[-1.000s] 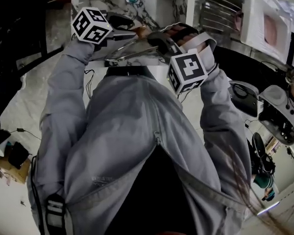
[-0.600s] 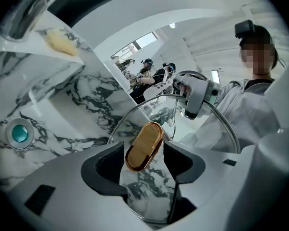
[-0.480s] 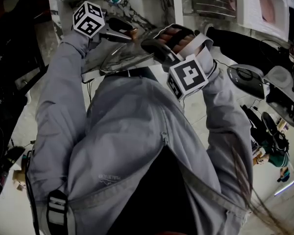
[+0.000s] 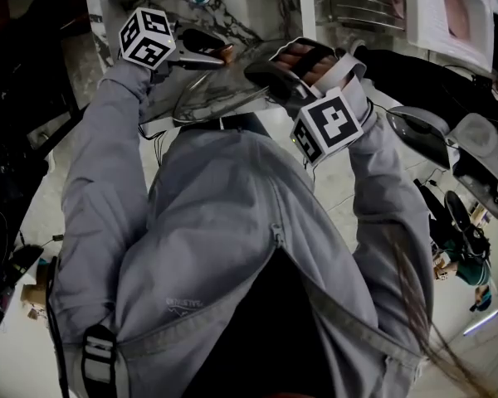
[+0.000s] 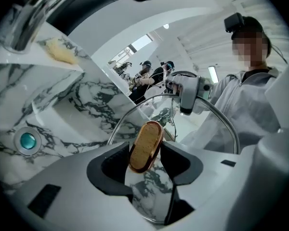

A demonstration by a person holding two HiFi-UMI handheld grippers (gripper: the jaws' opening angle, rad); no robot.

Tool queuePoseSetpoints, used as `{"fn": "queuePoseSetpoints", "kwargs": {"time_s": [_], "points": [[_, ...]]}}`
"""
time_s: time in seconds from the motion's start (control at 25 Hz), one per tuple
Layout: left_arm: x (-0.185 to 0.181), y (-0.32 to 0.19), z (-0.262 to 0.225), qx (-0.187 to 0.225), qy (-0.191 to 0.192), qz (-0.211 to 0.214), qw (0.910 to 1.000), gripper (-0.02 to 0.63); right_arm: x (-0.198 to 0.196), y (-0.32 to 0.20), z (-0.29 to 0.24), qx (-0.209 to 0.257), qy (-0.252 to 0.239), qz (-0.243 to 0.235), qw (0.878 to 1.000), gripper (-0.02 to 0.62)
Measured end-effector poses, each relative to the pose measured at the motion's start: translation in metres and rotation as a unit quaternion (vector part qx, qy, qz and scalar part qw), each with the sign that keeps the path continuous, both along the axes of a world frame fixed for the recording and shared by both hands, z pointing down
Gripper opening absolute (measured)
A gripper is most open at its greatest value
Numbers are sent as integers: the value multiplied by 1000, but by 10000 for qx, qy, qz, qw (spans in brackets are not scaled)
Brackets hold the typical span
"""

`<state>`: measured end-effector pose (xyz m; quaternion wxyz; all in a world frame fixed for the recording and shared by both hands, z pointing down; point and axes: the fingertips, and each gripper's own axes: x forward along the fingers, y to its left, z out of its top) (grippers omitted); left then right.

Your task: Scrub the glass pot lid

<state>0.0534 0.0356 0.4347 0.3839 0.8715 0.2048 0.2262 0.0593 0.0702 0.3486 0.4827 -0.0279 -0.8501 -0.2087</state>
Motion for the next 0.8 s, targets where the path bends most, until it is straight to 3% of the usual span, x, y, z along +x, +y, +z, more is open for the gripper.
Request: {"fn": "queuePoseSetpoints", "kwargs": {"time_s": [0.36, 0.56, 0.8], "points": [[-30, -26, -1, 681, -486, -546, 9950, 199, 1, -21, 18, 691, -296, 55, 9972, 41], [-26, -31, 1, 1104, -692, -483, 9903, 192, 17, -20, 35, 1025, -189, 136, 9945, 43], [-23, -37, 5, 1474, -956, -424, 9835, 190, 28, -14, 54, 979, 131, 371, 9944, 61]]}}
